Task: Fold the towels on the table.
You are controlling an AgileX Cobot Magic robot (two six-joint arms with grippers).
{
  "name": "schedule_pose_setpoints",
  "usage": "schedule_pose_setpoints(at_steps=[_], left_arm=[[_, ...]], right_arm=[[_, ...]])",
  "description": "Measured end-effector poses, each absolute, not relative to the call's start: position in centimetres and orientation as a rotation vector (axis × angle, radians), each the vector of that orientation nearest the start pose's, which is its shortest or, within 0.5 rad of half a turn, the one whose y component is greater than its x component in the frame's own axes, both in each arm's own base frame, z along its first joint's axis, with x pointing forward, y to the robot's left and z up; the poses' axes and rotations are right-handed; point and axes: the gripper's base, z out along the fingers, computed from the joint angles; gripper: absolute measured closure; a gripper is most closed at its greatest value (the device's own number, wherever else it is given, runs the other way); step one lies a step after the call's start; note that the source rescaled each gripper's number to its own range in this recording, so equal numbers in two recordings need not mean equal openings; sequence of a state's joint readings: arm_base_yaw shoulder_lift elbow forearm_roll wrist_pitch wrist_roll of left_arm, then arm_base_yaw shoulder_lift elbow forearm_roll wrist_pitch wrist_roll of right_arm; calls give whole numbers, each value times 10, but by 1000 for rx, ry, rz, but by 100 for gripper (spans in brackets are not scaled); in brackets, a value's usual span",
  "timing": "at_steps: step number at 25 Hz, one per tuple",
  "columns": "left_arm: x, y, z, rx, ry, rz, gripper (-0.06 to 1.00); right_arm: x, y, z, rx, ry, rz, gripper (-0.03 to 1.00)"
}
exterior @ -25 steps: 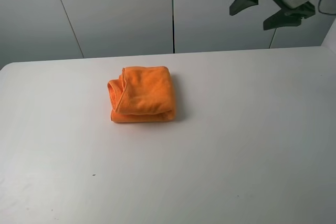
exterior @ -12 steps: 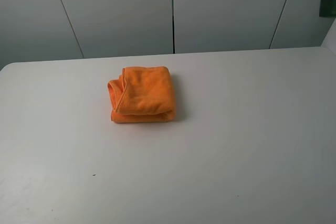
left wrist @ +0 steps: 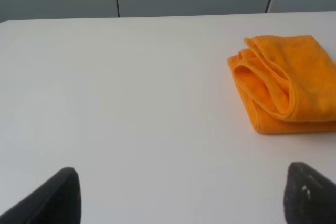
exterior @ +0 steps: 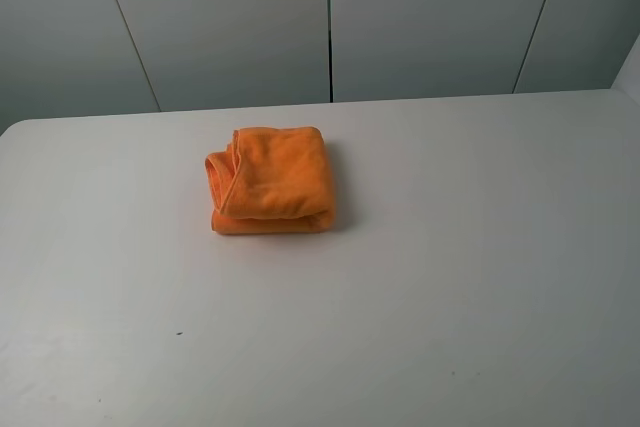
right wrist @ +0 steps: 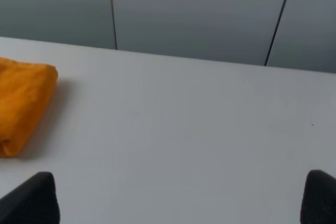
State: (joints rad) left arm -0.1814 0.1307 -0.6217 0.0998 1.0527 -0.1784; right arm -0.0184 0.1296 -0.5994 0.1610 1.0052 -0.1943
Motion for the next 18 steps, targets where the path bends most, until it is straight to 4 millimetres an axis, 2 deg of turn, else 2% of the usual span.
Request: schedule_pose_setpoints(at_steps=[7, 18], left_arm=[[9, 7, 281, 10, 2146, -81, -5], [9, 6, 280, 27, 2151, -76, -5]], right_arm=[[3, 8, 279, -171, 2117, 13, -3], [3, 7, 278, -161, 2125, 2, -3]])
